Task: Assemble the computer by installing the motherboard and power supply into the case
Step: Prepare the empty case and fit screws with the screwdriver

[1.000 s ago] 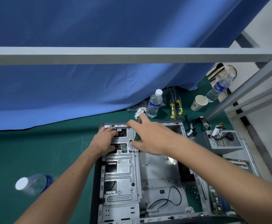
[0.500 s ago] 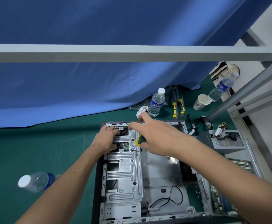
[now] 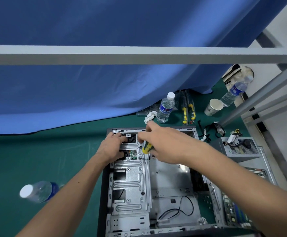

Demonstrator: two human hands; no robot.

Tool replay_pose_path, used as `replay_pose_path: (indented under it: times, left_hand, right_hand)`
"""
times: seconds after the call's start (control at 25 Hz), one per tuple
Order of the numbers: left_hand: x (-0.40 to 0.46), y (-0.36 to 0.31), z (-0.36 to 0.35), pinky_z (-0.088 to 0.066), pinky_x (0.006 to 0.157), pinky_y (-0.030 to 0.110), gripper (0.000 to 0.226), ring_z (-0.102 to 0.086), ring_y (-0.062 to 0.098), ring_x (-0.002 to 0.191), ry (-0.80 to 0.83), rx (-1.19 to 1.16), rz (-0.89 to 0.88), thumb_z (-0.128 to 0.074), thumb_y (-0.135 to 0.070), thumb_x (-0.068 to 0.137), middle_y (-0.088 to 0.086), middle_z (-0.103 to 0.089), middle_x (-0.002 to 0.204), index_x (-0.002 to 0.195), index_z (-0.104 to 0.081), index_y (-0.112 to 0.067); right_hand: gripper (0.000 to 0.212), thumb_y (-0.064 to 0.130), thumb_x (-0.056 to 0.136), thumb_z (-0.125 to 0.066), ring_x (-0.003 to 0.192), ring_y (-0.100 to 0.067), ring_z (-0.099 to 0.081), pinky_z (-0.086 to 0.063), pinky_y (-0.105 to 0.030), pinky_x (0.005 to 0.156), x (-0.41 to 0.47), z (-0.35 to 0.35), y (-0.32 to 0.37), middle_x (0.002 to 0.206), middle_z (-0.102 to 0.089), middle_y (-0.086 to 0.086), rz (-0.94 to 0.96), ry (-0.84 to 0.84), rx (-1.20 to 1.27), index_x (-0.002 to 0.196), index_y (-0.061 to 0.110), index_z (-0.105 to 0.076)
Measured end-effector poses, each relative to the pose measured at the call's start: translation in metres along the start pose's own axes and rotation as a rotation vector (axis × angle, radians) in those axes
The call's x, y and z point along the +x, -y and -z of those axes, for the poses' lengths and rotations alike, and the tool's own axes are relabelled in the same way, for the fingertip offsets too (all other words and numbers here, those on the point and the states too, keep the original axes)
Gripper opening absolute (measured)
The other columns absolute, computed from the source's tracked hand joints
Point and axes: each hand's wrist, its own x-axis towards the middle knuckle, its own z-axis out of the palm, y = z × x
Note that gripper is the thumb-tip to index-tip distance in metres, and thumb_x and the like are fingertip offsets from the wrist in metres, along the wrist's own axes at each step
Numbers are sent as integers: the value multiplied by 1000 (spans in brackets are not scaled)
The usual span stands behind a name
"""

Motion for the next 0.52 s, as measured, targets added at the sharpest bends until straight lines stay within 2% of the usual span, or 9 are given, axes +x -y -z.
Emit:
replay_pose_path:
  times: [0.08, 0.12, 0.16, 0.24, 0.32, 0.36, 0.44, 0.52]
  left_hand:
    - [0, 0, -1, -48, 89, 40, 55, -29, 14, 95, 5, -3, 2, -69, -24, 78, -8, -50, 113, 130, -55, -27]
    - [0, 0, -2, -48, 89, 41, 55, -29, 14, 95, 6, -4, 2, -69, -24, 78, -7, -50, 114, 130, -55, -27]
    - [-1, -1, -2, -48, 89, 41, 55, -29, 15, 94, 6, -3, 2, -69, -24, 78, -7, -49, 112, 131, -55, -26]
    - [-2, -1, -2, -48, 88, 41, 55, -29, 15, 94, 4, 4, -4, -68, -23, 78, -8, -48, 109, 130, -55, -25]
    - [-1, -1, -1, -48, 88, 39, 54, -30, 15, 94, -1, 6, -6, -68, -23, 78, -7, -49, 112, 130, -55, -26]
    - [-1, -1, 0, -48, 88, 39, 53, -30, 15, 94, -1, 5, -4, -68, -24, 78, -7, -50, 113, 130, -55, -27]
    - [-1, -1, 1, -48, 88, 39, 52, -30, 16, 93, -1, 13, -5, -68, -24, 78, -7, -50, 112, 129, -55, -27]
    - [-2, -1, -1, -48, 88, 40, 52, -29, 15, 93, -1, 6, -2, -68, -23, 78, -7, -49, 110, 128, -56, -26]
  right_hand:
    - [12, 21, 96, -55, 80, -32, -60, -36, -35, 61, 1, -4, 11, 98, -51, -7, 13, -128, -142, 108, 21, -52]
    - [15, 32, 100, -50, 85, -34, -63, -32, -34, 61, 3, -9, 15, 96, -59, -9, -18, -202, -200, 106, 19, -54]
    - [29, 42, 102, -43, 88, -33, -65, -31, -34, 61, 5, -14, 18, 95, -65, -8, -68, -248, -248, 105, 17, -56]
    - [42, 52, 102, -35, 91, -33, -65, -31, -35, 62, 8, -19, 21, 100, -66, -9, -139, -250, -234, 107, 15, -54]
    - [38, 48, 99, -47, 89, -36, -62, -34, -36, 64, 7, -11, 15, 114, -52, -11, -115, -157, -84, 120, 17, -45]
    - [36, 39, 96, -55, 84, -36, -60, -36, -36, 63, 6, -6, 11, 115, -45, -9, -73, -87, -15, 124, 20, -43]
    - [31, 19, 91, -60, 76, -32, -59, -33, -34, 55, 4, -2, 9, 105, -41, -4, 32, -55, -81, 119, 24, -48]
    - [13, 18, 95, -54, 80, -31, -62, -27, -32, 54, 4, -6, 15, 95, -48, -6, 33, -152, -243, 108, 20, -54]
